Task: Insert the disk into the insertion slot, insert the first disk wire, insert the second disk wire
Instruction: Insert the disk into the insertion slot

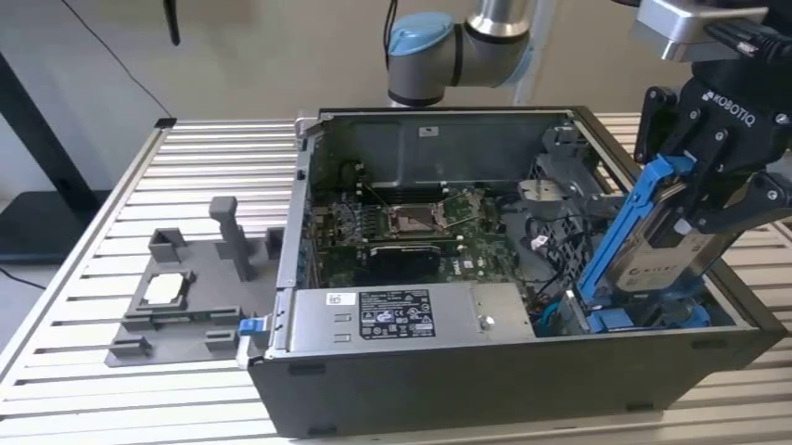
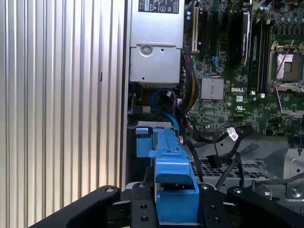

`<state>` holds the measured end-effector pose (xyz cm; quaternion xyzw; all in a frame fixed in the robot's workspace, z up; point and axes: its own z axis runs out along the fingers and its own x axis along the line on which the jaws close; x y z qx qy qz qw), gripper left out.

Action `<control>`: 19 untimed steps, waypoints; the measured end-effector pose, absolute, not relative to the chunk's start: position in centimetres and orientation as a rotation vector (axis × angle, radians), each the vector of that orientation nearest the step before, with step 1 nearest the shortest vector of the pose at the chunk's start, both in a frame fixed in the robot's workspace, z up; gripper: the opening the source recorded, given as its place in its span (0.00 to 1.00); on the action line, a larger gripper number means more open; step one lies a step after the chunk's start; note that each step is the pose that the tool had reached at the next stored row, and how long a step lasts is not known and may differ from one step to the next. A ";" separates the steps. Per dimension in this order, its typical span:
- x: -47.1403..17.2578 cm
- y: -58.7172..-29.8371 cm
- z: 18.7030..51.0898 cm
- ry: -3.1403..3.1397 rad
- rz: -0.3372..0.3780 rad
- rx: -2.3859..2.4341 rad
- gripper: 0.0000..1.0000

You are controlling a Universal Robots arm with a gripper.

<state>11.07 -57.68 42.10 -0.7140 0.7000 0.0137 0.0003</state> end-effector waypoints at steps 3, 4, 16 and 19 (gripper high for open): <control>11.1 -57.7 41.8 2.195 0.050 -2.239 0.33; 11.1 -57.7 41.8 2.195 0.051 -2.238 0.33; 11.3 -57.7 40.8 2.217 0.052 -2.214 0.33; 11.3 -57.7 40.3 2.223 0.052 -2.208 0.33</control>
